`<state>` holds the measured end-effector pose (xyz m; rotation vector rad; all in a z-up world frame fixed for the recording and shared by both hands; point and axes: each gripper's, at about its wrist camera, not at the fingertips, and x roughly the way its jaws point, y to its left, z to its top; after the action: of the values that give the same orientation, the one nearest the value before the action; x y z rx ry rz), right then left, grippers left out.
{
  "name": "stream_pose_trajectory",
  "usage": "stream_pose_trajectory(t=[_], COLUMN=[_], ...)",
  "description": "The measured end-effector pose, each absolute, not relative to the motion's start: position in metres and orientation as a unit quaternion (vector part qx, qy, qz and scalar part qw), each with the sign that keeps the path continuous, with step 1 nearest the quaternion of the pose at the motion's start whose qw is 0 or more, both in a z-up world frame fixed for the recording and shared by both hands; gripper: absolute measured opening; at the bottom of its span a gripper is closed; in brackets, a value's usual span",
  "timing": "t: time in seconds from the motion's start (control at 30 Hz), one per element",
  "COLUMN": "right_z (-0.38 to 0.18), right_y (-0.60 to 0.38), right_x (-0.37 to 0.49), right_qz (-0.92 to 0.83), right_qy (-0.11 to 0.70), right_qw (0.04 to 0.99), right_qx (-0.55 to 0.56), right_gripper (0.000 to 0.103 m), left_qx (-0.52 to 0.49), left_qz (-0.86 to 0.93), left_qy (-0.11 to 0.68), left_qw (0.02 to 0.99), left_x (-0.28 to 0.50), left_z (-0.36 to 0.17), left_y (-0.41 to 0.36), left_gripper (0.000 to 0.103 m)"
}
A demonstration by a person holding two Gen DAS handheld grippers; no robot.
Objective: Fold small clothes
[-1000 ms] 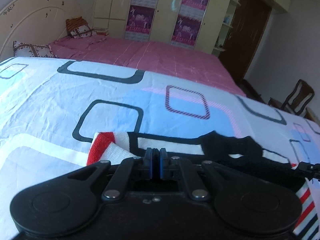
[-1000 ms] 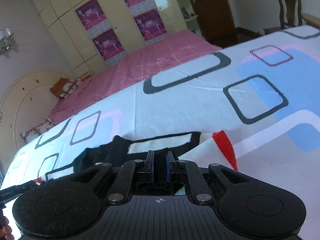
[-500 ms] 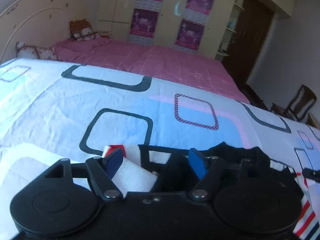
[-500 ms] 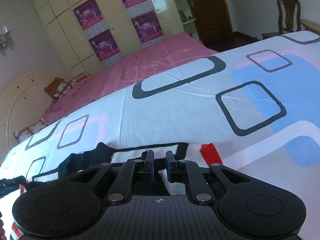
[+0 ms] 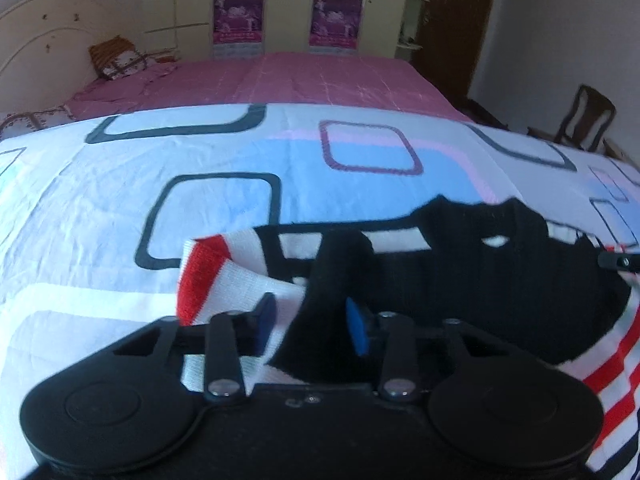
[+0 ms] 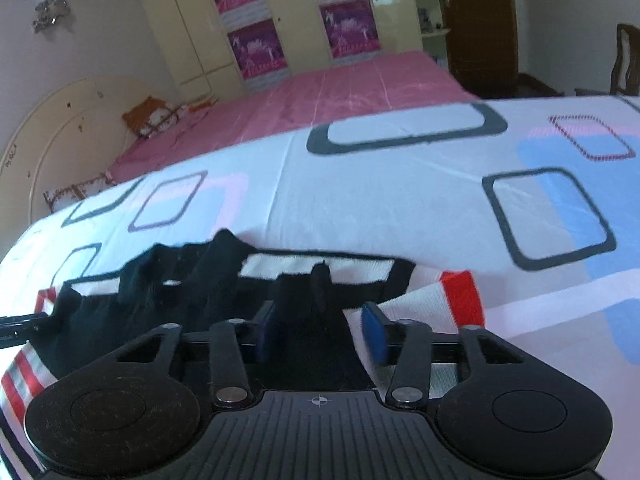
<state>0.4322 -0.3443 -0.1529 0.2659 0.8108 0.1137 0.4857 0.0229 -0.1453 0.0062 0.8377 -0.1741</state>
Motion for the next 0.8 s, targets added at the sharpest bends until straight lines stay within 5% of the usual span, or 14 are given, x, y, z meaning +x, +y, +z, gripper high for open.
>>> stream_pose_trajectory(t=[0.07, 0.17, 0.3, 0.53, 0.8], right_z=[-0.154, -0.159, -0.159, -0.133, -0.165], right_y=[-0.342, -0.336, -0.334, -0.34, -0.347], right_x=[0.434, 0.437, 0.434, 0.43, 0.437], right_qz=[0.063, 0.079, 0.08, 0.055, 0.031], right_qy=[0.396, 0.412, 0.404, 0.339, 0.382], right_qw=[0.908, 0.901, 0.906, 0.934, 0.917], right_qx=[0.121, 0.107, 0.095, 0.099, 0.109], right_gripper=[0.046, 0.018, 0.007, 0.006, 0.006], left_qx=[0.013, 0.02, 0.016, -0.007, 0.024], left_qz=[-0.09, -0.09, -0.09, -0.058, -0.034], left_qy=[0.408, 0.405, 0.389, 0.329, 0.355], left_qw=[0.909, 0.909, 0.917, 0.943, 0.934], left_x=[0.485, 0.483, 0.478, 0.482, 0.492], left_z=[-0.146, -0.145, -0.142, -0.12, -0.154], left_y=[0.02, 0.017, 0.016, 0.021, 0.015], left_gripper=[0.022, 0.009, 0.005, 0.005, 0.006])
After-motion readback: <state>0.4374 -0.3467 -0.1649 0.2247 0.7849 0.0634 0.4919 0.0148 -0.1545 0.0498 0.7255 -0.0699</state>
